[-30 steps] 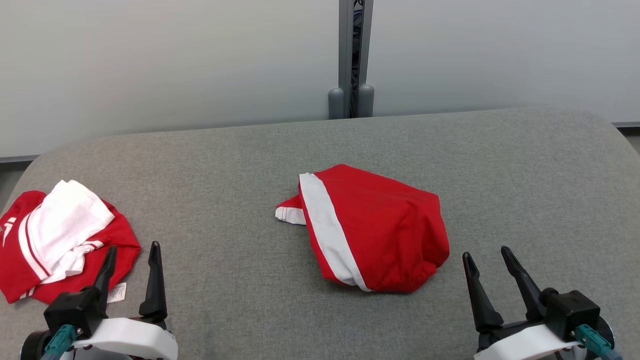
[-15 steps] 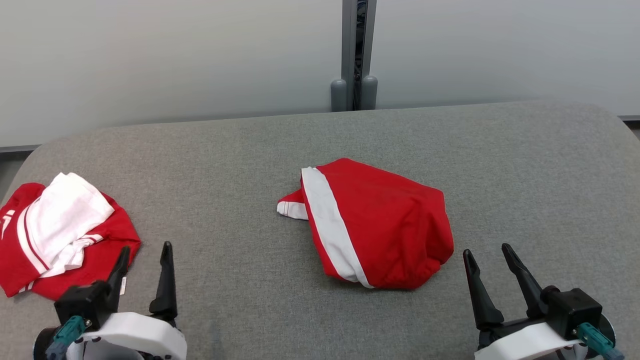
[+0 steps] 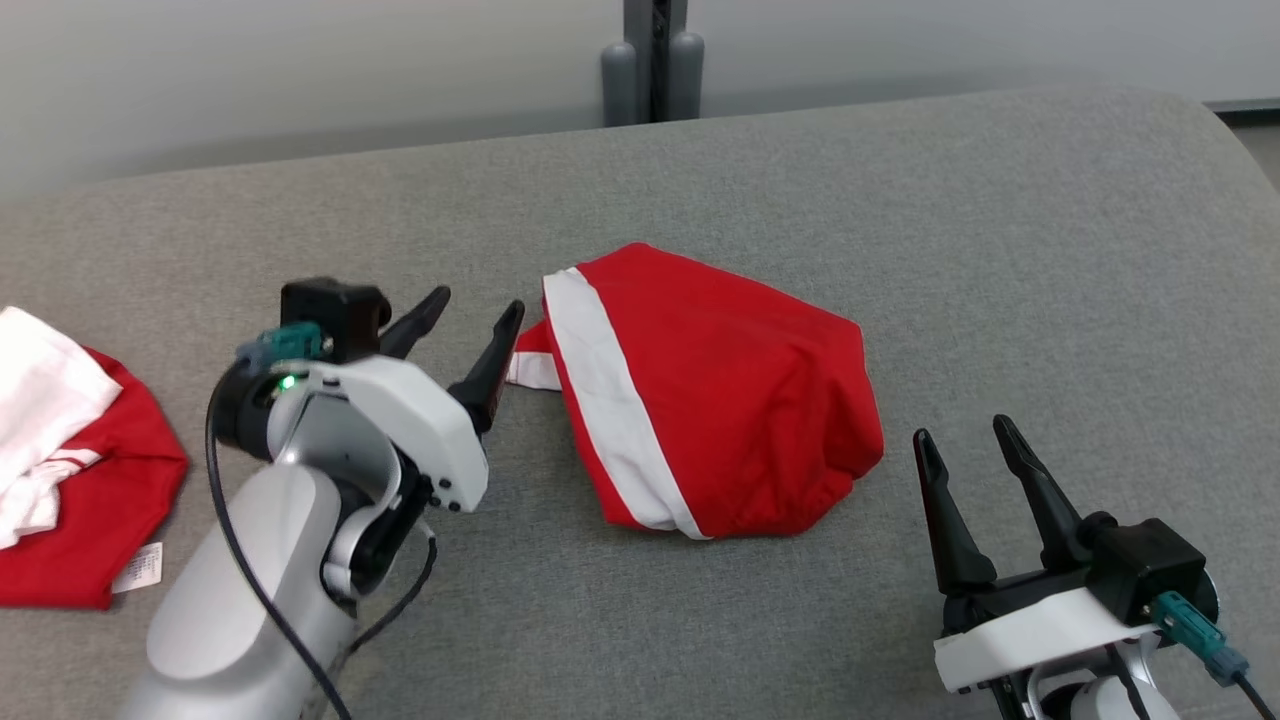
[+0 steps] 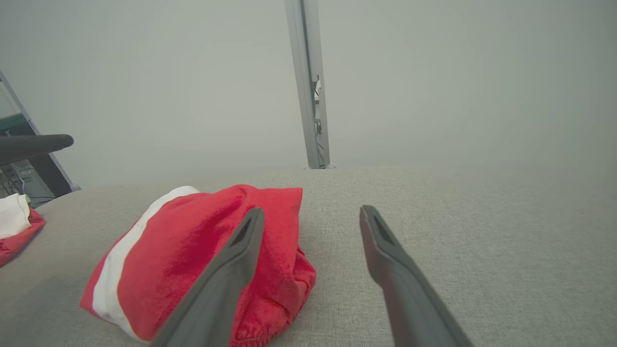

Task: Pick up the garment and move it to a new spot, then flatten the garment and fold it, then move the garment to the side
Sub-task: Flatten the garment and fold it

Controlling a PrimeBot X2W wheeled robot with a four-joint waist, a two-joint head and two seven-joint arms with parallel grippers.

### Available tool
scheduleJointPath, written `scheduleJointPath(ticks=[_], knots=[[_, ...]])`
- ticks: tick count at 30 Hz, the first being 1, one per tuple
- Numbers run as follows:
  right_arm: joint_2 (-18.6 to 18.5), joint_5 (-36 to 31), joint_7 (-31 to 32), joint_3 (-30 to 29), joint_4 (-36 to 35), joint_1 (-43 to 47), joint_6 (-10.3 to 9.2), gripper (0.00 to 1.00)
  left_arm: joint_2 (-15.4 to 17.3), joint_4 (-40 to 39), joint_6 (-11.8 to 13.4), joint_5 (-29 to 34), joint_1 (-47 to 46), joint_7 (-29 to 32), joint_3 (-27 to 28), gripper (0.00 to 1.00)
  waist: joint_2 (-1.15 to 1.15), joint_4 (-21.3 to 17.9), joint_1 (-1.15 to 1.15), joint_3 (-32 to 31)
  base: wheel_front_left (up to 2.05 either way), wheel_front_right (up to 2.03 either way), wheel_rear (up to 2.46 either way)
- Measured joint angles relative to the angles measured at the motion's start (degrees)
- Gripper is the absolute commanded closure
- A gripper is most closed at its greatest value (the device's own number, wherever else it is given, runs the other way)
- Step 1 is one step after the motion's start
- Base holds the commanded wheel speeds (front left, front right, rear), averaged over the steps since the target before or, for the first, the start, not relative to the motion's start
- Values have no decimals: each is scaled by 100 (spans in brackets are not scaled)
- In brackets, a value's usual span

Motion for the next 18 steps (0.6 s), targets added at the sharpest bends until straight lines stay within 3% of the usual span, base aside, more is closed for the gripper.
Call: scheduleJointPath(ticks=[8, 18], knots=[[-2, 179, -190, 132, 185, -313, -1, 0, -259, 1847, -335, -210, -1600, 742, -108, 0, 0, -481, 0, 557, 0, 0, 0], [-1, 328, -297, 194, 401, -514, -1, 0, -416, 3339, -576, -573, -2402, 1230, -133, 0, 0, -785, 0, 913, 0, 0, 0]])
